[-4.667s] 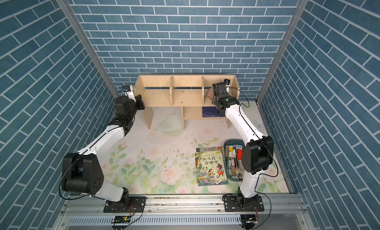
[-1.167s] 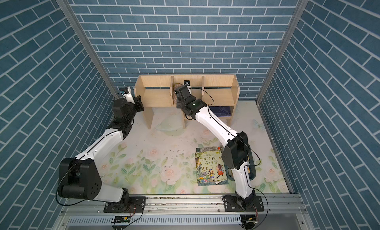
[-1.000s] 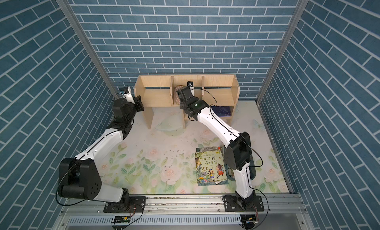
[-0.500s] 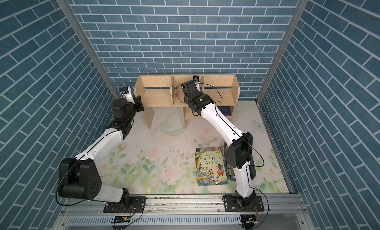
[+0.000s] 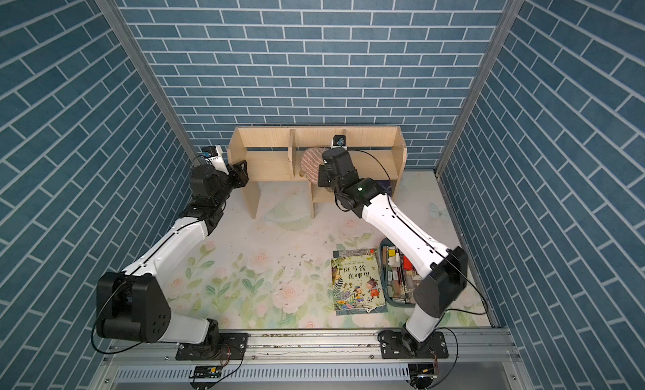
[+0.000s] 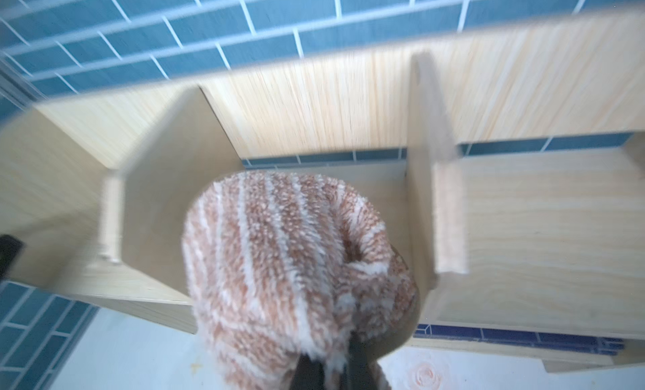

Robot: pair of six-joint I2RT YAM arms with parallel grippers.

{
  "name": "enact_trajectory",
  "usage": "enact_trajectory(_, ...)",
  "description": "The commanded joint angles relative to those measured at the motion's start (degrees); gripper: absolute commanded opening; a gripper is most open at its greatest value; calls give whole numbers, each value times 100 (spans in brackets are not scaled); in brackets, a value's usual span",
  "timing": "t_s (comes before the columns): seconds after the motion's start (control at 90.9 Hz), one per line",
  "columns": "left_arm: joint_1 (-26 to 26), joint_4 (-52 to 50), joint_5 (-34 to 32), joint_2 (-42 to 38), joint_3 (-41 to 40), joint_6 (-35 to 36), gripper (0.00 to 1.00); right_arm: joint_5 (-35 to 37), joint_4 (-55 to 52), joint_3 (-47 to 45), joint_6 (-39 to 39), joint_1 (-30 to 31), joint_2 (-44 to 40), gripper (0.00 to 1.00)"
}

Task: Wipe the bookshelf clean with a cloth
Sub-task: Wipe the dust from the shelf, then adjust the cleaning item.

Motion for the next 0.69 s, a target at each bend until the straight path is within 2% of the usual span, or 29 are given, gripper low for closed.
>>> enact_trajectory(0.0,-55,-145,-26,-428,308,-133,63,-345,730,-410,-366,-10,-741,0)
enact_trajectory(0.099,-99,-111,368,-736,332,-143,66,-831,1055,-870,-457,-10,-1236,0)
enact_trajectory(0.209,-400,-375,811,-976,587,-12,68,-1550,1406,-1285,-508,-14,-1629,0)
enact_trajectory(0.341,-1415,-524,1104,-1200,831,481,70,-2139,1575,-1595,-502,-13,-1856,0)
enact_trajectory(0.396,-1892,-346,1295,-1321,773,688,79,-2236,1653,-1757,-484,-13,-1959,0)
enact_trajectory(0.44,-2162,-147,1487,-1422,693,743,81,-2304,1746,-1904,-464,-10,-2062,0)
enact_trajectory(0.55,-2439,473,1886,-1499,530,385,82,-2545,2051,-2289,-331,-10,-2343,0)
enact_trajectory(0.682,-2606,541,2069,-1277,637,116,81,-3012,2342,-2535,-171,-21,-2488,0)
